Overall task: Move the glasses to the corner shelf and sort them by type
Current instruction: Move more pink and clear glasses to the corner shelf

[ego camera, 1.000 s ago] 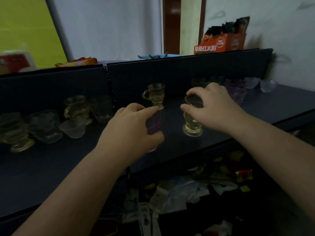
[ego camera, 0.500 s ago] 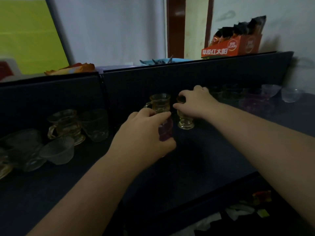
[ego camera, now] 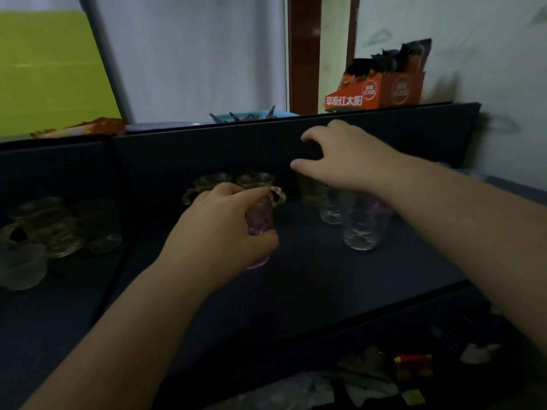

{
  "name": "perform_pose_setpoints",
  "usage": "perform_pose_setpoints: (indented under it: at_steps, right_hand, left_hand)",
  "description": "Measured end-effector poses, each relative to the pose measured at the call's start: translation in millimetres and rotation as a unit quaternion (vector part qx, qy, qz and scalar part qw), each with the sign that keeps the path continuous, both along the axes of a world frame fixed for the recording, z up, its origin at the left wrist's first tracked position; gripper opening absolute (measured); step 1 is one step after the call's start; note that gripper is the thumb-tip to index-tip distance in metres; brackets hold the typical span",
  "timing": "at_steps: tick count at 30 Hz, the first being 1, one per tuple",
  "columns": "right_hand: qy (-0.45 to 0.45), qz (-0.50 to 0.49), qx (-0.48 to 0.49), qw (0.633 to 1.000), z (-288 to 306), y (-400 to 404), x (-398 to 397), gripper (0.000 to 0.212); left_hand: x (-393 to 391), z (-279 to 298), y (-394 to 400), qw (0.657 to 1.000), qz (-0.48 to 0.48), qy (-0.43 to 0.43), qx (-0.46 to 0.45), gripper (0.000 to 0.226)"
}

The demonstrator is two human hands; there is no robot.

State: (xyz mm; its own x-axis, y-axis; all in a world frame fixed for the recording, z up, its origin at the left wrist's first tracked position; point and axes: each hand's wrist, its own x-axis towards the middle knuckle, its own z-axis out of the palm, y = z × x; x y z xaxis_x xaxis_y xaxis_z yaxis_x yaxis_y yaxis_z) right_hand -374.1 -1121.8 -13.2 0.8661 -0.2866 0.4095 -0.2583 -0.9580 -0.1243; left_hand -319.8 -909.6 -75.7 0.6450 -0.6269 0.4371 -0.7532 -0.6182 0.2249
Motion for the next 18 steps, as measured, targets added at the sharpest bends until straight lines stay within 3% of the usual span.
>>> perform_pose_setpoints:
  at_steps: [10,18]
  right_hand:
    - [-0.005,0.012,-0.028,1.000,-14,-120,-121,0.071]
    - [0.020,0.010,0.006,1.000,-40,-176,-162,0.079]
  left_hand:
    - [-79,0,-98,1.000,0.023,0.013,-0.002,0.077]
    - [-110,55,-124,0.999,0.035,-0.011,0.010,0.078]
